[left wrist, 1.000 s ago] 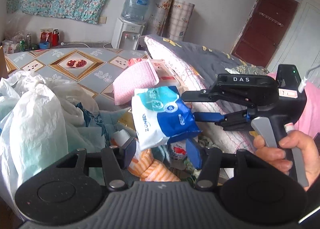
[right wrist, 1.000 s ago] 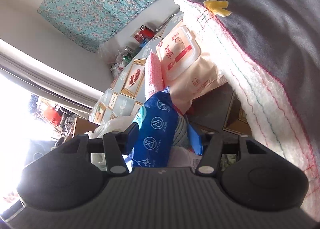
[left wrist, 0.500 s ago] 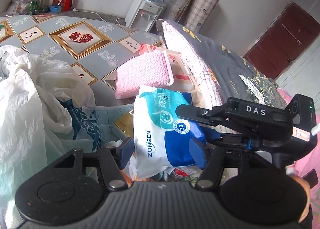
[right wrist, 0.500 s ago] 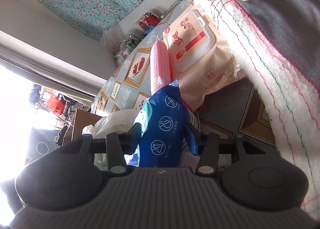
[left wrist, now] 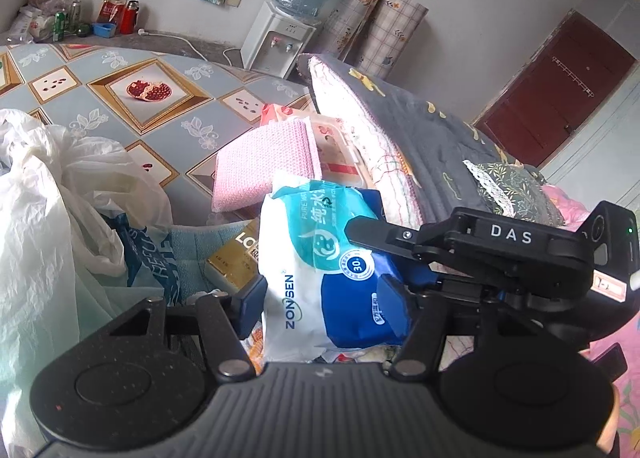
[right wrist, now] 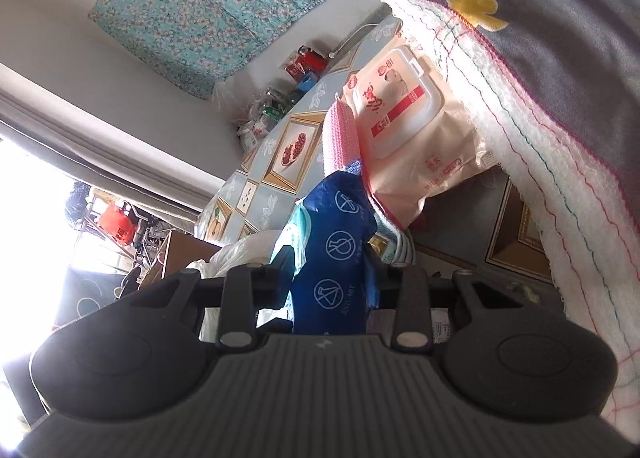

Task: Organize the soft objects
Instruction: 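Carry the wet-wipes pack with the right gripper into the cardboard box, then open the right gripper to release the wet-wipes pack in the box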

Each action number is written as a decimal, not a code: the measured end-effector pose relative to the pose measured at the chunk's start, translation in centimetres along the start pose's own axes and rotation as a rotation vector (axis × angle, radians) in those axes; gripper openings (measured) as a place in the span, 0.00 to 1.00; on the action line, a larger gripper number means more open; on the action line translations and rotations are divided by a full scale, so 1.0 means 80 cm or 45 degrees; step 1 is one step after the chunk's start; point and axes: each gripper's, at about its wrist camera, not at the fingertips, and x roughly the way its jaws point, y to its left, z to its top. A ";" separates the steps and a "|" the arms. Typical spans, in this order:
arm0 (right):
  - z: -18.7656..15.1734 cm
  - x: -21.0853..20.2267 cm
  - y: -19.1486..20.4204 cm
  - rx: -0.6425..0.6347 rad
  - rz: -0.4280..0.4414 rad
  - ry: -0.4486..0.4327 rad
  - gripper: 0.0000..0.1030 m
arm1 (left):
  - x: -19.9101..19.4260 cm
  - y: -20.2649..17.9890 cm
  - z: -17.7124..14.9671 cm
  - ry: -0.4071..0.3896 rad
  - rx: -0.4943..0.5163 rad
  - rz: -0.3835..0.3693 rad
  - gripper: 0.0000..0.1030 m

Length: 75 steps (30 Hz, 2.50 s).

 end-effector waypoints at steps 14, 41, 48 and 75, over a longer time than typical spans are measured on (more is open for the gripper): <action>-0.048 -0.038 0.154 -0.163 0.199 -0.070 0.32 | -0.178 0.014 0.007 -0.280 0.083 0.058 0.59; -0.275 0.349 0.387 -0.192 0.091 0.685 0.32 | -0.329 0.360 -0.013 -0.215 -0.286 0.746 0.57; -0.296 0.367 0.376 -0.214 -0.016 0.790 0.32 | -0.338 0.366 -0.036 -0.163 -0.270 0.664 0.58; -0.286 0.326 0.428 -0.218 0.252 0.645 0.52 | -0.384 0.329 -0.063 -0.325 -0.228 0.619 0.81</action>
